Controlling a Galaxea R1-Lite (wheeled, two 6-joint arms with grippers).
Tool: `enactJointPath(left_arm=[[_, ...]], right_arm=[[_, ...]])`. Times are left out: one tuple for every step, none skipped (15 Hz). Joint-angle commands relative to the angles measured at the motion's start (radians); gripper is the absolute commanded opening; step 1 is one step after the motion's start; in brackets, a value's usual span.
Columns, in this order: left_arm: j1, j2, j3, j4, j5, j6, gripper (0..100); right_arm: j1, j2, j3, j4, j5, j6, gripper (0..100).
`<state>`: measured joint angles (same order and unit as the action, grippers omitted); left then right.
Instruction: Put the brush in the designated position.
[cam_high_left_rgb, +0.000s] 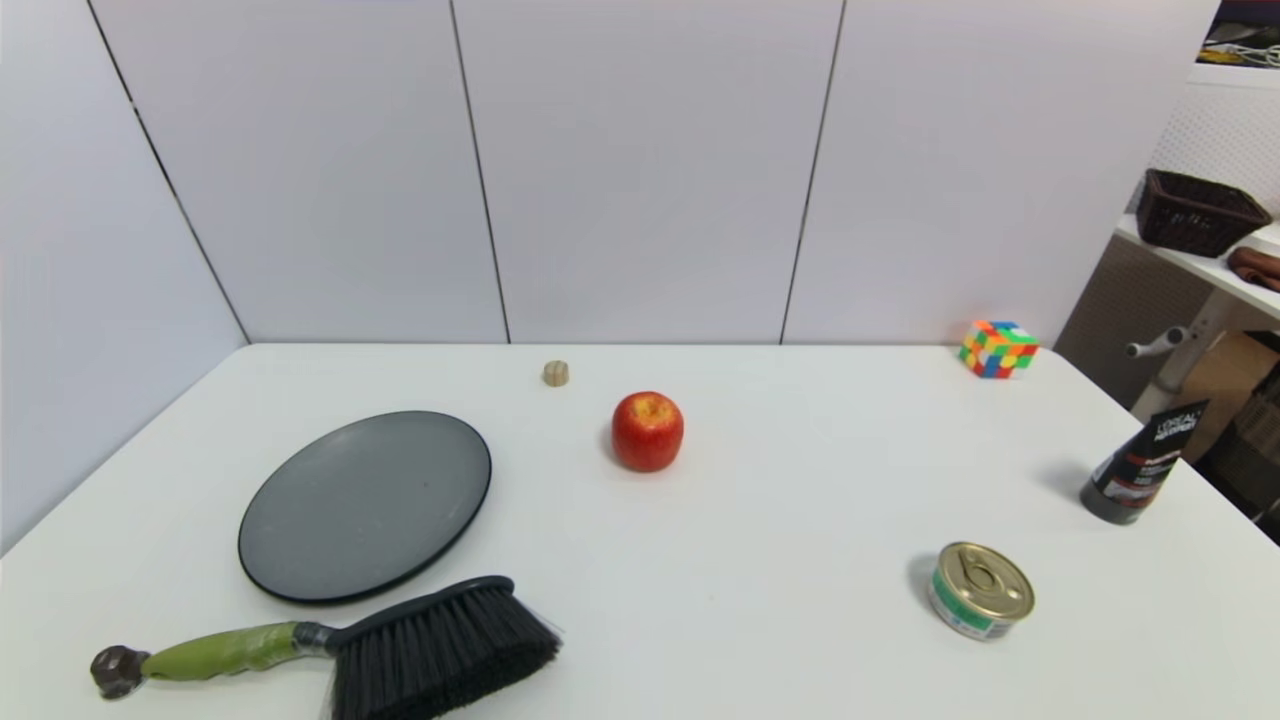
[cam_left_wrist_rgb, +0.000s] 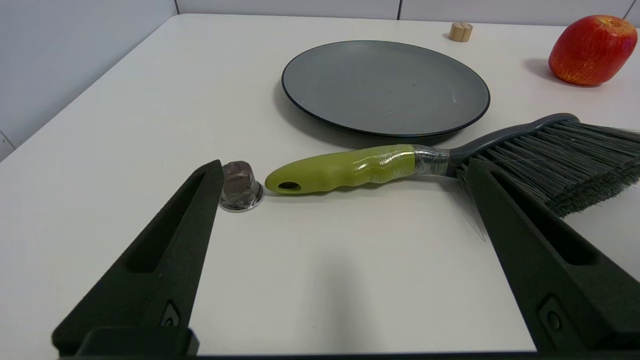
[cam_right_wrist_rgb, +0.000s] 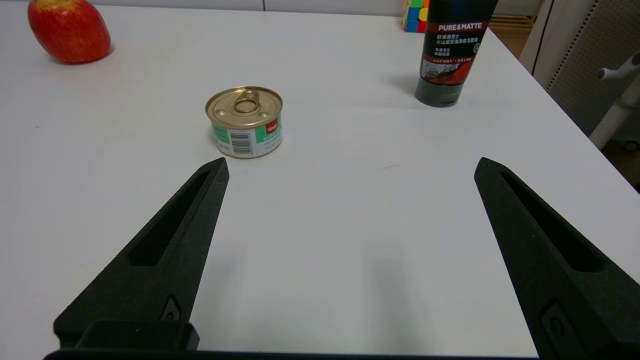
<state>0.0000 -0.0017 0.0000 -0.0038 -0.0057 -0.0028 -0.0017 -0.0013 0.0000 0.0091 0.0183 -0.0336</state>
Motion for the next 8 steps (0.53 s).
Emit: enactJointPath(left_arm=[[0.000,0.000,0.000,-0.001,0.000,0.000,100],[0.000,0.000,0.000,-0.001,0.000,0.000,100],[0.000,0.000,0.000,-0.001,0.000,0.000,100],[0.000,0.000,0.000,-0.001,0.000,0.000,100],[0.000,0.000,0.000,-0.001,0.000,0.000,100],[0.000,0.000,0.000,-0.001,0.000,0.000,100],[0.000,0.000,0.000,-0.001,0.000,0.000,100],[0.000,0.000,0.000,-0.001,0.000,0.000,100]], right_arm=[[0.000,0.001,0.002,0.000,-0.017,0.009,100],[0.000,0.001,0.002,0.000,-0.017,0.012,100],[0.000,0.001,0.002,-0.003,-0.018,0.012,100],[0.000,0.001,0.002,0.000,-0.015,0.004,100],[0.000,0.001,0.002,0.000,-0.015,0.004,100],[0.000,-0.002,0.002,0.000,-0.015,0.006,100],[0.000,0.001,0.002,0.000,-0.015,0.004,100],[0.000,0.001,0.002,0.000,-0.015,0.006,100]])
